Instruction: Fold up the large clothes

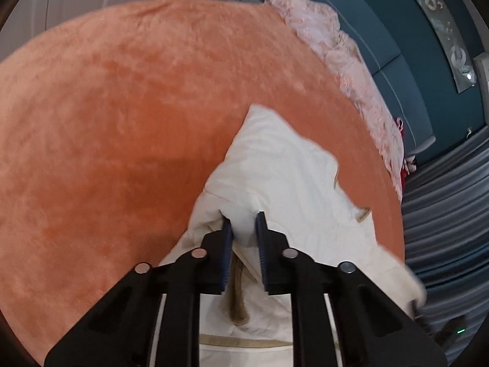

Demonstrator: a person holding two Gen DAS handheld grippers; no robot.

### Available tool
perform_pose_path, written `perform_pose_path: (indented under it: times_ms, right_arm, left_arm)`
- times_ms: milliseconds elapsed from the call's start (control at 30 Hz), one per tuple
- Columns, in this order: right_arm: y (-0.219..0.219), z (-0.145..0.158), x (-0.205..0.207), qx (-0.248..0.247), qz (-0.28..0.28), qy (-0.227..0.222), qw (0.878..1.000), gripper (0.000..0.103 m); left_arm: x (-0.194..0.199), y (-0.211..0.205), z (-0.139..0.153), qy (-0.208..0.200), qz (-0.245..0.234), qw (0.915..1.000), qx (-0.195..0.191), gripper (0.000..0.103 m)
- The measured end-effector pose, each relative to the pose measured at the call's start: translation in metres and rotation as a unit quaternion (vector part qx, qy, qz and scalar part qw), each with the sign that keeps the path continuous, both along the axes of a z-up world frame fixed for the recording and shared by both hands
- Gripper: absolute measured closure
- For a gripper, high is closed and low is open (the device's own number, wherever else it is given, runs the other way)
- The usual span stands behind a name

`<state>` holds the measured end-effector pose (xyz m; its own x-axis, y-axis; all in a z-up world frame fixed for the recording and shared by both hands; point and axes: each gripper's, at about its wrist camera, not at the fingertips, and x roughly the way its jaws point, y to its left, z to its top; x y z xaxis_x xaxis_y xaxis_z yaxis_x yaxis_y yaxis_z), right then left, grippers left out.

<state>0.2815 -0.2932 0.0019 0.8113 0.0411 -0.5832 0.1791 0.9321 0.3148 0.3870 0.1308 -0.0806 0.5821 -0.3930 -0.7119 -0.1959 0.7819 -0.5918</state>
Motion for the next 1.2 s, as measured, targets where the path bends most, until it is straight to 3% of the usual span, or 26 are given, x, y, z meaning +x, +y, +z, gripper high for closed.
perform_pose_path:
  times_ms: [67, 133, 200, 367, 467, 567, 700, 800, 933, 1067, 1200]
  right_arm:
    - [0.004, 0.029, 0.004, -0.035, 0.005, -0.038, 0.999, 0.096]
    - [0.007, 0.033, 0.010, -0.079, 0.001, -0.039, 0.996, 0.096]
    - [0.004, 0.009, 0.020, -0.103, -0.007, -0.003, 0.995, 0.096]
    - [-0.013, -0.085, 0.028, -0.097, -0.021, 0.108, 0.989, 0.096]
    - [-0.015, -0.115, 0.023, -0.084, -0.021, 0.130, 0.988, 0.096]
    - [-0.007, -0.126, 0.013, -0.087, -0.024, 0.132, 0.987, 0.095]
    - [-0.006, -0.127, 0.017, -0.090, -0.020, 0.143, 0.985, 0.093]
    - [-0.010, -0.107, 0.009, -0.089, -0.048, 0.148, 0.984, 0.078]
    - [-0.004, -0.056, -0.024, -0.084, -0.077, 0.082, 0.990, 0.069]
    - [0.042, -0.043, -0.002, -0.078, -0.005, 0.084, 0.993, 0.070]
    - [0.085, -0.073, 0.025, -0.083, 0.043, 0.123, 0.988, 0.076]
  left_arm:
    - [-0.005, 0.000, 0.011, -0.023, 0.002, 0.9996, 0.017, 0.093]
    - [-0.010, -0.010, 0.018, -0.038, -0.004, 0.9983, 0.044, 0.094]
    - [-0.012, -0.021, 0.011, -0.031, -0.010, 0.9961, 0.082, 0.094]
    - [-0.011, -0.039, -0.023, -0.001, -0.024, 0.9899, 0.139, 0.096]
    - [-0.017, -0.046, -0.033, -0.010, -0.033, 0.9846, 0.172, 0.096]
    - [-0.020, -0.054, -0.040, -0.017, -0.042, 0.9785, 0.201, 0.096]
    - [-0.022, -0.066, -0.042, -0.028, -0.055, 0.9662, 0.250, 0.096]
    - [-0.031, -0.067, -0.024, -0.041, -0.069, 0.9566, 0.280, 0.093]
    - [-0.052, -0.062, 0.023, -0.084, -0.072, 0.9507, 0.290, 0.093]
    - [-0.044, -0.087, 0.046, -0.102, -0.104, 0.9549, 0.259, 0.093]
    - [-0.025, -0.130, 0.021, -0.081, -0.135, 0.9509, 0.267, 0.093]
